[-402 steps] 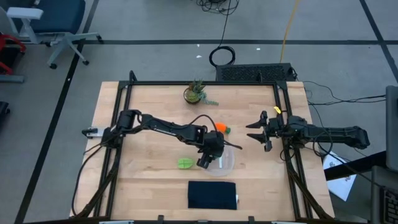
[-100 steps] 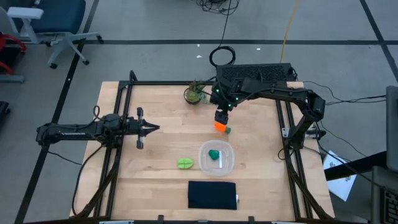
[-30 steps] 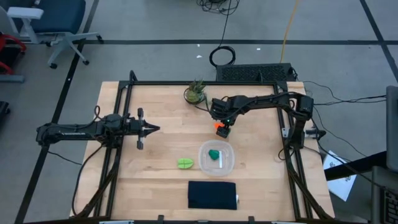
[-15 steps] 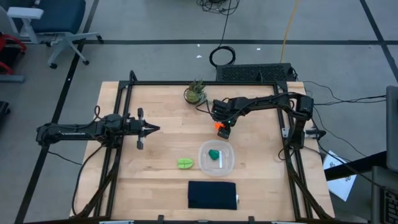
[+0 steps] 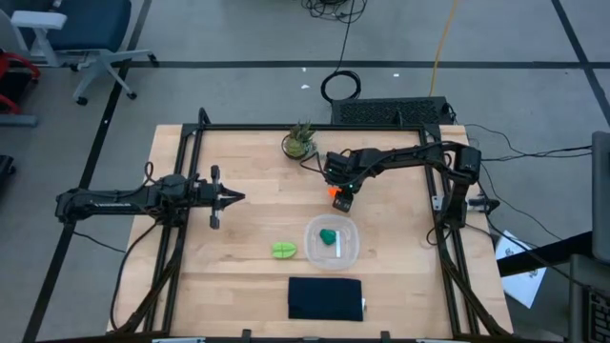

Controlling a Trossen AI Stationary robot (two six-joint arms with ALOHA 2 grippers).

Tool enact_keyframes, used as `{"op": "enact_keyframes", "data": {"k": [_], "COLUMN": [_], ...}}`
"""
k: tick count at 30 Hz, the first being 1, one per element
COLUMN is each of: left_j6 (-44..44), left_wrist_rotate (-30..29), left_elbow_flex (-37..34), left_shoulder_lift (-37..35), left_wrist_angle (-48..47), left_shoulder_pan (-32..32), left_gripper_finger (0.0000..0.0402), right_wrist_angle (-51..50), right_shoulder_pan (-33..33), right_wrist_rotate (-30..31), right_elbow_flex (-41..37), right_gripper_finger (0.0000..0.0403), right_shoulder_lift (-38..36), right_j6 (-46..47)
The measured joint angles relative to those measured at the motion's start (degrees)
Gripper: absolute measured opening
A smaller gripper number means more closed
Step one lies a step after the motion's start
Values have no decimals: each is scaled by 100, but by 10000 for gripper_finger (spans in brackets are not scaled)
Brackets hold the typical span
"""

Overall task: Pick and placing Produce into tupperware
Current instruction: Put the orange carrot into the transparent container

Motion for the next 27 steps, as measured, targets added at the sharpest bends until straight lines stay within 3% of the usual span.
{"op": "enact_keyframes", "data": {"k": [6, 27], "left_j6": [0, -31], "left_wrist_rotate": [0, -2], "left_elbow_flex": [0, 0], "left_shoulder_lift": [0, -2], "left_wrist_angle": [0, -103], "left_shoulder_pan": [-1, -2], "left_gripper_finger": [26, 26], "right_wrist_angle": [-136, -1925], "right_shoulder_pan": [-5, 37], "right_wrist_rotate": [-4, -7], "right_elbow_flex": [127, 2358], "right_gripper_finger": [152, 155], "right_shoulder_lift": [-33, -46], "right_j6": [0, -345]}}
